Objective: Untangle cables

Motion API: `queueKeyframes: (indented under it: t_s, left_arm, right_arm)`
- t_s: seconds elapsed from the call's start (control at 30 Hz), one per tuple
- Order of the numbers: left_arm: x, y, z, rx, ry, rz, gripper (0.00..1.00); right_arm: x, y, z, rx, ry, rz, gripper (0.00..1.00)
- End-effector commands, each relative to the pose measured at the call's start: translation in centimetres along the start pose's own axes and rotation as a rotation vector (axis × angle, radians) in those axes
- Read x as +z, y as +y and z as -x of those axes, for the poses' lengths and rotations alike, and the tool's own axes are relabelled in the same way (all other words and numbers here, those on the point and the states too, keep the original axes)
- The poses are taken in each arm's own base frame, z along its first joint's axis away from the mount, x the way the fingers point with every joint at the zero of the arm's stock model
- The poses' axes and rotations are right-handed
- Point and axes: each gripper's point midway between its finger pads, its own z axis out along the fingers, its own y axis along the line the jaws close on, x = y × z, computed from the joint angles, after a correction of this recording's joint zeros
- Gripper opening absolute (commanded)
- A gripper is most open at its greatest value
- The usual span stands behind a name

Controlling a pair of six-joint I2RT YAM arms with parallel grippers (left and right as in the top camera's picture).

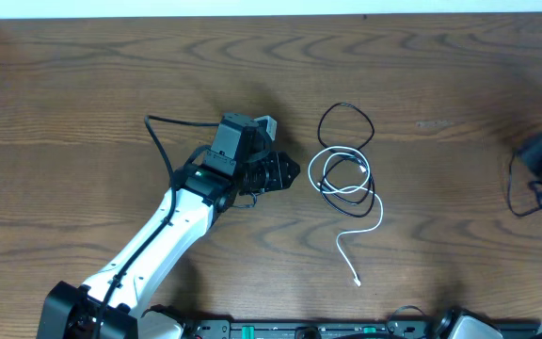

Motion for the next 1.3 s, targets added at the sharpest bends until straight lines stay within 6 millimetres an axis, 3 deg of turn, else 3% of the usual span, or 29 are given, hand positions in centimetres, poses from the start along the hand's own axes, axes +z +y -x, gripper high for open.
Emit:
queueKeyframes:
  t_s: [0.0, 0.17, 0.37, 0.53, 0.8, 0.97, 1.1, 1.27]
  left_arm:
    - [0.0, 0.3, 0.3, 0.014, -0.009, 0.013, 0.37]
    - [0.0, 0.3, 0.3, 0.014, -0.009, 0.013, 0.37]
    - [0.0, 0.3, 0.2, 0.012, -0.006, 0.014, 0.37]
    - [0.0, 0.5, 0.0, 0.008, 0.002, 0.021, 0.37]
    - [0.0, 0.5, 0.0, 0.008, 0.002, 0.02, 0.37]
    - [0.0, 0.5, 0.0, 0.008, 0.002, 0.02, 0.37]
    - [0.0, 0.5, 0.0, 0.008, 0.002, 0.02, 0.37]
    - [0.0, 0.5, 0.0, 0.008, 0.002, 0.02, 0.37]
  right_arm:
    - [0.2, 5.6, -5.4, -0.161, 0.224, 0.253, 0.63]
    - [0.9, 7.8, -12.9, -0.327, 0.475, 0.267, 0.66]
    - [2.5, 11.1, -20.3, -0.497, 0.662, 0.304, 0.65]
    - [3.2, 11.6, -24.1, -0.544, 0.765, 0.285, 0.58]
    - [4.9, 12.3, -27.0, -0.479, 0.824, 0.236, 0.41]
    - [5.9, 12.9, -28.4, -0.453, 0.831, 0.216, 0.23]
    - [6.7, 12.5, -28.5, -0.427, 0.809, 0.157, 0.17]
    - [7.3, 13.4, -28.4, -0.414, 0.778, 0.174, 0.11]
